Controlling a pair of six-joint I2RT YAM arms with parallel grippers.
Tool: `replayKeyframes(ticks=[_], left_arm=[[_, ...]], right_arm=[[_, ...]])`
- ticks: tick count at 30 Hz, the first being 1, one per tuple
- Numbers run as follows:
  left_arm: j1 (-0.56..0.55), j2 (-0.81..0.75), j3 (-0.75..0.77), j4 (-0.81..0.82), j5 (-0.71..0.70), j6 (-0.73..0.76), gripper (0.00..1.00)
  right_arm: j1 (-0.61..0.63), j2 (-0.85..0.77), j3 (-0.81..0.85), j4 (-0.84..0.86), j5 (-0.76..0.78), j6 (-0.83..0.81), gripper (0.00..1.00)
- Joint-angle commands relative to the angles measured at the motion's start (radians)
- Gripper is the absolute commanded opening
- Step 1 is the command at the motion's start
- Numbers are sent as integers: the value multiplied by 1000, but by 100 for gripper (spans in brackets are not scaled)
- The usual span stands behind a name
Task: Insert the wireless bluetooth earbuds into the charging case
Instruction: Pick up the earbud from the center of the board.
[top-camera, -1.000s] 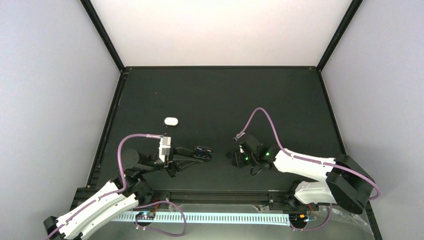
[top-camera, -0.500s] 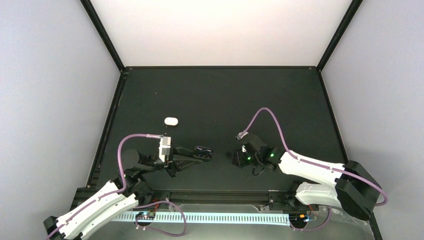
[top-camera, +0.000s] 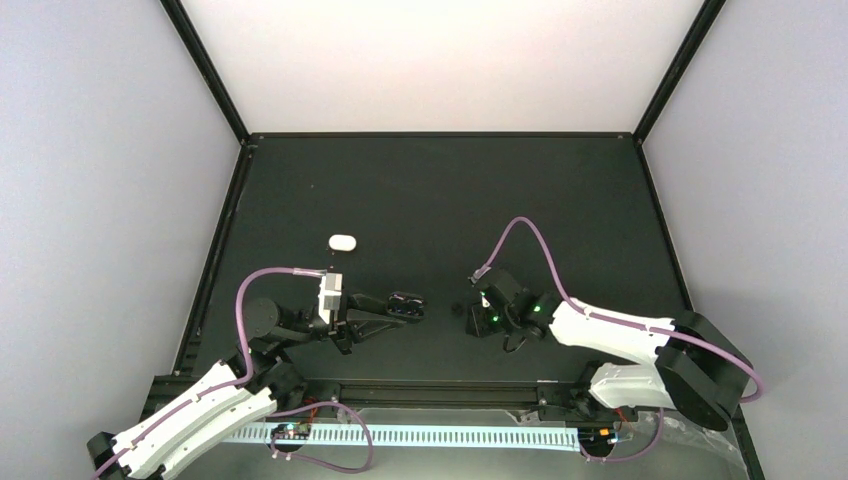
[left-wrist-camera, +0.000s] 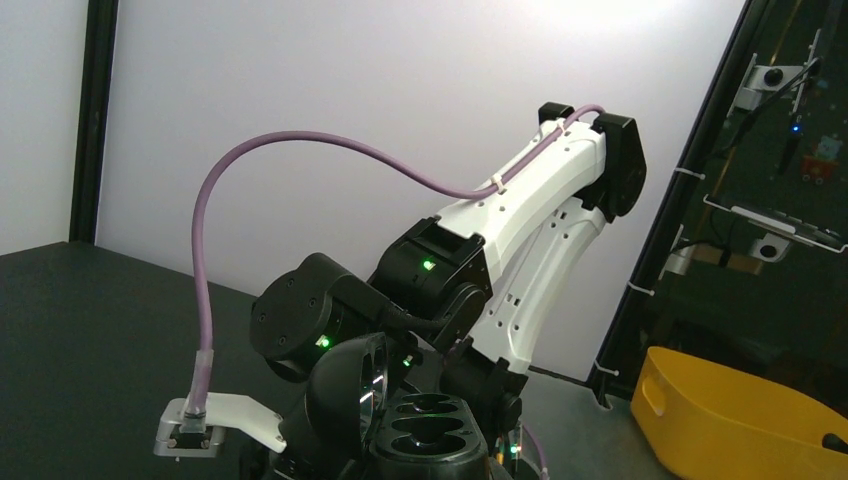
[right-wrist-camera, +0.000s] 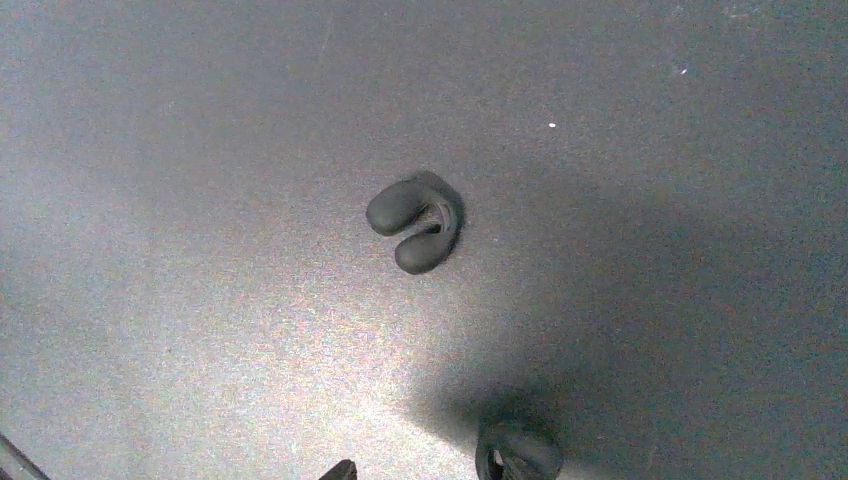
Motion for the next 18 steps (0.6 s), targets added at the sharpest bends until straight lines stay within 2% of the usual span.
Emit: replayKeyframes(ticks=[1, 18], left_arm=[[-7, 8, 7, 7, -5, 15, 2], [-7, 4, 4, 0, -10, 17, 2]], right_arm=[[3, 16, 4, -6, 11, -9, 38], [3, 2, -4, -71, 89, 1, 34]])
